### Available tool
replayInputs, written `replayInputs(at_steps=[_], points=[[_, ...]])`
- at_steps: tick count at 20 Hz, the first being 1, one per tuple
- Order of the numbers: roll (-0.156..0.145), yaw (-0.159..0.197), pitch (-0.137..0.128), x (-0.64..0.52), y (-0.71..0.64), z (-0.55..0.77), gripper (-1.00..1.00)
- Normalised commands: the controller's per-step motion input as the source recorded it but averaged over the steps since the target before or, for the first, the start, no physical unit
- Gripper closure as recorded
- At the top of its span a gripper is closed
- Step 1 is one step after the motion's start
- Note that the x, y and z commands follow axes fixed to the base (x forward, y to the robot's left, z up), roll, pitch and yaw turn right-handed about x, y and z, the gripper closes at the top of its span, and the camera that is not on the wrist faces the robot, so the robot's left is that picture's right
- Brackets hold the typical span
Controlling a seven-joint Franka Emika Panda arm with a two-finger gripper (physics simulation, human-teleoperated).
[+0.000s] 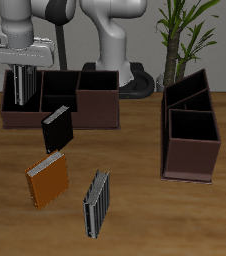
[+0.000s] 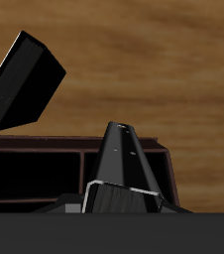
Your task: Place the left striped book into the back desk caddy's left compartment
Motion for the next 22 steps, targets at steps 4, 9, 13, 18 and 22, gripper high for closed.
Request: replayInputs(at_steps=[4,9,13,18,22], points=[[-0.007,0.019,0.024,-0.28,0.01,-0.19,1.00],[0.003,0.023,0.022,-0.18,0.00,-0.13,1.00],[-0.030,-0.009,0.022,-0.13,-0.08,-0.12,1.00],[-0.001,-0.024,0.059,-0.06,0.01,-0.23,1.00],[0.020,0.008,0.015,-0.11,0.11,-0.14,1.00]])
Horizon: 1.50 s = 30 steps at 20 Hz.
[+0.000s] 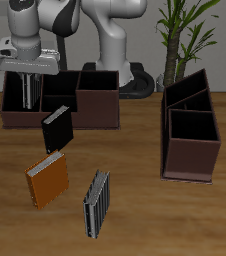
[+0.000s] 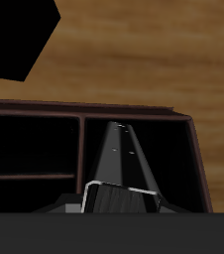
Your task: Place the left striped book into the back desk caddy's left compartment
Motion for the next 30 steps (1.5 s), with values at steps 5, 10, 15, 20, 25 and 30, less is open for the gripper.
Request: replayInputs(at_steps=[5,10,15,20,25,30], points=[[0.020,0.016,0.022,-0.05,0.09,-0.14,1.00],[-0.005,-0.025,0.017,0.06,-0.04,-0.08,1.00],[0.005,-0.007,0.012,0.05,0.00,-0.19,1.00],[0.008,-0.007,0.027,0.08,0.02,-0.17,1.00],[-0.003,0.016,0.038,0.11,0.01,-0.30,1.00],[-0.002,-0.001,0.034,0.06,-0.02,-0.19,1.00]])
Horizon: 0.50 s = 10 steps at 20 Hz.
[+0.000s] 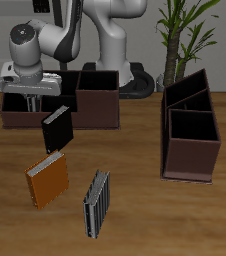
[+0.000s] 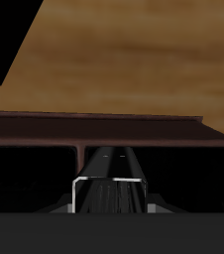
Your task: Place the left striped book into the back desk caddy's left compartment
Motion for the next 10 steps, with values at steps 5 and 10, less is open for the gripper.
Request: replayInputs(at_steps=[5,10], points=[[-0.028,0.007,0.036,0.02,0.00,-0.10,-1.00],[0.008,-0.006,-0.005,-0.02,0.05,0.08,-1.00]])
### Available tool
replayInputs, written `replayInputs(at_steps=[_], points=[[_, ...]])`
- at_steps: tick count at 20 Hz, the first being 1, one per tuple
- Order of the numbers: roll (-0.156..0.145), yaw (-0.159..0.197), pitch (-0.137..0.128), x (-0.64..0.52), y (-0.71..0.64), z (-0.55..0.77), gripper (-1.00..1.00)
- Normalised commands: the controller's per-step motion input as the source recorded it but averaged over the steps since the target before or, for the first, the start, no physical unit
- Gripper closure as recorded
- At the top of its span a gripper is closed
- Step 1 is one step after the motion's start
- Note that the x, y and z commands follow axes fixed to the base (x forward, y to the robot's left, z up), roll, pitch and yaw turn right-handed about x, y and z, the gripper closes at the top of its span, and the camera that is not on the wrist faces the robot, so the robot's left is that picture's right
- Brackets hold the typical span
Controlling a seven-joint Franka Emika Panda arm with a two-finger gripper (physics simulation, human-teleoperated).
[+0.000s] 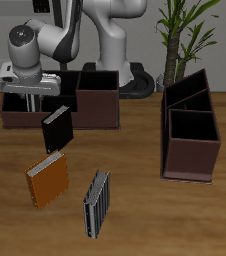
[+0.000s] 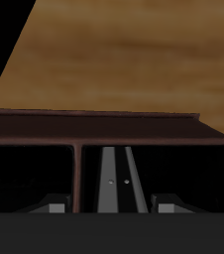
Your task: Place the left striped book into the back desk caddy's left compartment
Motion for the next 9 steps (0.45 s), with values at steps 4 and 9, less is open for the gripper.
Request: replayInputs(at_steps=[4,9], points=[[0.017,-0.006,0.010,-0.01,0.07,0.11,-1.00],[0.015,0.014,-0.016,-0.01,0.13,0.11,-1.00]])
